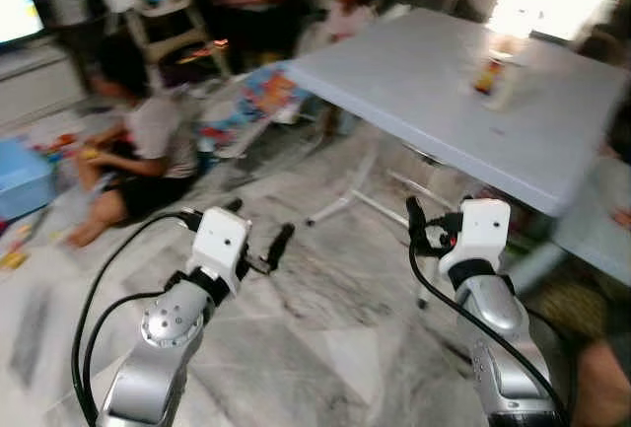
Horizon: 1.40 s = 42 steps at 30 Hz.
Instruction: Restocking fridge
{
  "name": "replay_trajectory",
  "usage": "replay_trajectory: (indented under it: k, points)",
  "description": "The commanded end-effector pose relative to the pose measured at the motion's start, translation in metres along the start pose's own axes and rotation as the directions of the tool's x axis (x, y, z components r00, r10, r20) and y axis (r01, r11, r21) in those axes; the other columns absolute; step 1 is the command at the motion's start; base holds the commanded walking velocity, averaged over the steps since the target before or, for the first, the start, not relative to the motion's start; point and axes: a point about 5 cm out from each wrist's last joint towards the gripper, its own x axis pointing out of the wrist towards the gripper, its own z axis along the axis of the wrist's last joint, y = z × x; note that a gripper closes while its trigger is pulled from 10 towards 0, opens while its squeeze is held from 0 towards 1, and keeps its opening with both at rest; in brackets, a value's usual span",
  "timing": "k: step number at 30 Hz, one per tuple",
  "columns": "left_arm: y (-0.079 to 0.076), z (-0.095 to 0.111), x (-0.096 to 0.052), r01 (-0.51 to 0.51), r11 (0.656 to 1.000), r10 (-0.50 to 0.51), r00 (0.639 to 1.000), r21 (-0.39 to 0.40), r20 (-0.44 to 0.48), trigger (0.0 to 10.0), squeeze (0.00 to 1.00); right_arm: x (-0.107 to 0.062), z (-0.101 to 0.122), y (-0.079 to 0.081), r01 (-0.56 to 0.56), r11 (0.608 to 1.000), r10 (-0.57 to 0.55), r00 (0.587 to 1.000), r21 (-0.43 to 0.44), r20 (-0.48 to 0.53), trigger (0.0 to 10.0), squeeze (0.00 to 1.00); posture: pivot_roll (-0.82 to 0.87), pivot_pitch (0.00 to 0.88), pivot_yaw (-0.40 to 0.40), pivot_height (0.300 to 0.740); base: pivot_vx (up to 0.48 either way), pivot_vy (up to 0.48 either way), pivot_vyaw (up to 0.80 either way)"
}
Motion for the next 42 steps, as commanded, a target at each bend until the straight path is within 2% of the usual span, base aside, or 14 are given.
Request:
replay_trajectory:
  k: [1, 6, 11, 14, 16, 24, 26, 28, 31, 36, 39, 42]
  points:
    - [0.011, 0.001, -0.003, -0.045, 0.998, 0.045, 0.999, 0.035, 0.000, 10.0, 0.00, 0.004, 0.013, 0.013, -0.035, 0.999, 0.034, 0.998, 0.016, 0.053, 10.0, 0.00, 0.00, 0.000, -0.033, 0.740, 0.480, 0.000, -0.50]
    - [0.010, -0.001, -0.003, -0.078, 0.996, 0.078, 0.997, 0.032, 0.007, 10.0, 0.00, 0.002, 0.012, 0.015, -0.043, 0.999, 0.041, 0.998, 0.024, 0.055, 10.0, 0.00, 0.00, 0.000, -0.032, 0.740, 0.475, 0.000, 0.00]
    - [0.014, -0.002, -0.002, -0.163, 0.985, 0.161, 0.986, 0.054, 0.035, 10.0, 0.00, 0.002, 0.013, 0.016, -0.048, 0.998, 0.046, 0.997, 0.027, 0.057, 10.0, 0.00, 0.00, 0.000, -0.032, 0.740, 0.447, 0.000, 0.00]
    - [0.016, -0.001, -0.001, -0.191, 0.981, 0.190, 0.981, 0.036, 0.044, 10.0, 0.00, 0.003, 0.013, 0.016, -0.047, 0.999, 0.045, 0.997, 0.025, 0.056, 10.0, 0.00, 0.00, 0.000, -0.031, 0.740, 0.442, 0.000, 0.00]
    - [0.023, 0.003, 0.001, -0.254, 0.967, 0.252, 0.966, 0.025, 0.054, 10.0, 0.00, 0.005, 0.017, 0.016, -0.050, 0.999, 0.050, 0.996, 0.004, 0.072, 10.0, 0.00, 0.00, 0.000, -0.029, 0.740, 0.444, 0.000, 0.00]
    - [0.029, 0.008, 0.005, -0.309, 0.951, 0.309, 0.949, -0.010, 0.063, 10.0, 0.00, 0.011, 0.026, 0.017, -0.035, 0.999, 0.036, 0.994, -0.005, 0.106, 10.0, 0.00, 0.01, 0.000, -0.014, 0.740, 0.440, 0.000, 0.00]
    - [0.031, 0.012, 0.004, -0.306, 0.952, 0.306, 0.949, -0.010, 0.072, 10.0, 0.00, 0.016, 0.032, 0.019, -0.038, 0.999, 0.038, 0.991, -0.007, 0.129, 10.0, 0.00, 0.01, 0.000, -0.015, 0.740, 0.416, 0.129, 0.00]
    - [0.033, 0.006, 0.001, -0.311, 0.950, 0.312, 0.949, -0.016, 0.053, 10.0, 0.00, 0.020, 0.034, 0.018, -0.018, 0.999, 0.022, 0.990, -0.031, 0.141, 10.0, 0.00, 0.00, 0.000, -0.015, 0.740, 0.392, 0.276, 0.00]
    - [0.029, 0.003, 0.001, -0.293, 0.956, 0.294, 0.955, -0.033, 0.045, 10.0, 0.00, 0.019, 0.032, 0.015, 0.000, 1.000, 0.003, 0.991, -0.026, 0.132, 10.0, 0.00, 0.00, 0.000, -0.010, 0.740, 0.365, 0.311, 0.00]
    - [0.031, 0.002, 0.004, -0.311, 0.948, 0.314, 0.948, -0.069, 0.040, 10.0, 0.00, 0.020, 0.034, 0.013, -0.003, 0.999, 0.009, 0.989, -0.046, 0.144, 10.0, 0.00, -0.01, 0.000, -0.015, 0.740, 0.191, 0.387, 0.00]
    - [0.023, 0.006, 0.007, -0.252, 0.966, 0.255, 0.965, -0.052, 0.066, 10.0, 0.00, 0.022, 0.036, 0.013, 0.000, 0.998, 0.011, 0.988, -0.070, 0.153, 10.0, 0.00, -0.01, 0.000, -0.019, 0.740, 0.135, 0.290, 0.00]
    - [0.015, 0.007, 0.009, -0.187, 0.980, 0.192, 0.978, -0.067, 0.076, 10.0, 0.00, 0.022, 0.035, 0.014, 0.013, 0.998, -0.004, 0.988, -0.061, 0.153, 10.0, 0.00, -0.01, 0.000, -0.021, 0.740, 0.450, 0.000, 0.00]
